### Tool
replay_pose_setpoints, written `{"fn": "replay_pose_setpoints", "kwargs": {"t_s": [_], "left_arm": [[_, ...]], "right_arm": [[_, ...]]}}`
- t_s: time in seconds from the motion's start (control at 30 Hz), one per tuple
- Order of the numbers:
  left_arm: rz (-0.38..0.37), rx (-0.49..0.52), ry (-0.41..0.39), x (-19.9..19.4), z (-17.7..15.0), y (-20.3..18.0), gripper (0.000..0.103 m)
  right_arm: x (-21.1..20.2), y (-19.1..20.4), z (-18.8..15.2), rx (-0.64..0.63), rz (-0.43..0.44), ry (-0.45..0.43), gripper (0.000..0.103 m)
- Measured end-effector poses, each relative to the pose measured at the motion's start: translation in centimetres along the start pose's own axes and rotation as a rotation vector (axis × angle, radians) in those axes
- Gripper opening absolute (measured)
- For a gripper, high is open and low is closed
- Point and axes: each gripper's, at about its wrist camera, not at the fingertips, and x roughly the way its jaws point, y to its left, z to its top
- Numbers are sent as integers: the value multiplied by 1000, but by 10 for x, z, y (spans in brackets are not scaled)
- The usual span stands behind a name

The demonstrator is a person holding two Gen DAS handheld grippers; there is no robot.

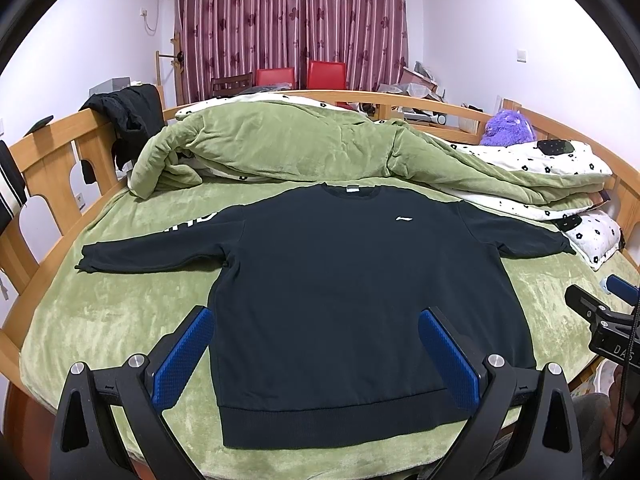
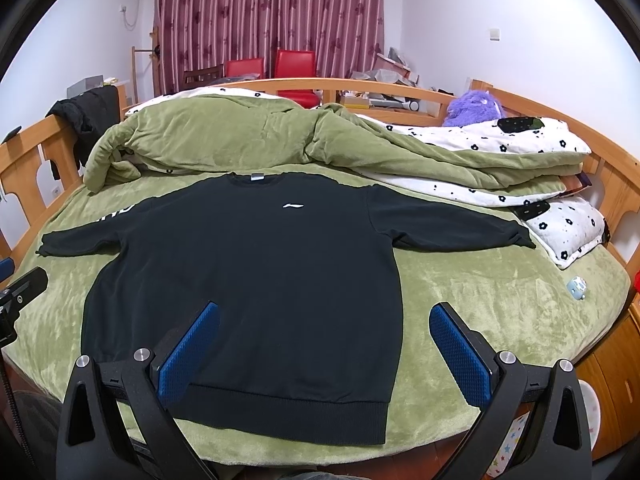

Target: Fold small clothes

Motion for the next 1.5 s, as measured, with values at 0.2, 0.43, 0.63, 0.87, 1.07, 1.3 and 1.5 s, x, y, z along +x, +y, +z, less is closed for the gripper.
{"fn": "replay_pose_setpoints", "kwargs": {"t_s": [0.2,0.43,0.63,0.87,1.07,1.3,1.5], "left_arm": [[0,1,-5,0,-1,2,103],[1,-3,-7,0,-2,4,103],[0,-6,-9,0,-2,8,103],[0,-6,-8,1,-1,9,103],[-1,-7,-9,1,-2,9,103],[-1,-5,-9,1,-2,9,103],[0,-8,-10,1,-2,10,103]], "right_arm": [[0,0,0,-1,-1,1,103],[0,0,0,-2,0,0,103],[0,3,-3,-11,3,3,103],[0,4,-2,-9,2,3,103],[0,5,-2,-13,3,4,103],[1,6,-2,-13,3,4,103],[0,6,-2,-15,2,4,103]]}}
